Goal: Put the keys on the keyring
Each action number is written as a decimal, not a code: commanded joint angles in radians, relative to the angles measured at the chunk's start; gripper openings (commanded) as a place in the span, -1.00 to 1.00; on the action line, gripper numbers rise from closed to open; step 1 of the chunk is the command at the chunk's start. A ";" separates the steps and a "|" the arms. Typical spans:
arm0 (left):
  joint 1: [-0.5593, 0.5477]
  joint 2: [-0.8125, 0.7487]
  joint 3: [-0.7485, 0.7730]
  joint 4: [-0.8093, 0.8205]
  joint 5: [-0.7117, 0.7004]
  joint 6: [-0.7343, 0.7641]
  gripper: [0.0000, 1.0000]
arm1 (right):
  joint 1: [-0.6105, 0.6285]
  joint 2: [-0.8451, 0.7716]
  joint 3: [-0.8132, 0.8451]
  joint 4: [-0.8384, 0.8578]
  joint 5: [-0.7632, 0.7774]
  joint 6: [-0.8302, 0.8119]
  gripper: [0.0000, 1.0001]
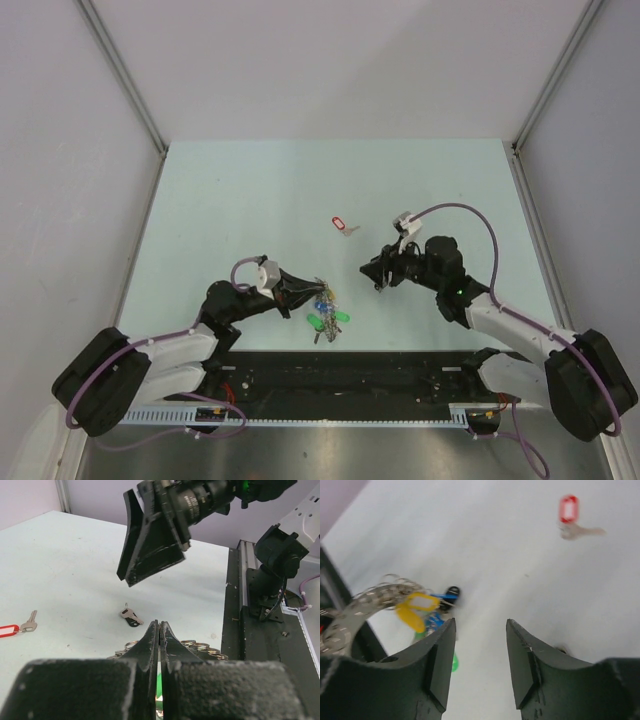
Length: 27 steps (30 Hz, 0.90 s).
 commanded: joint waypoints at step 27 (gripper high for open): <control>0.006 0.024 0.005 0.170 0.028 -0.049 -0.99 | 0.174 0.170 0.126 0.272 -0.536 -0.223 -0.17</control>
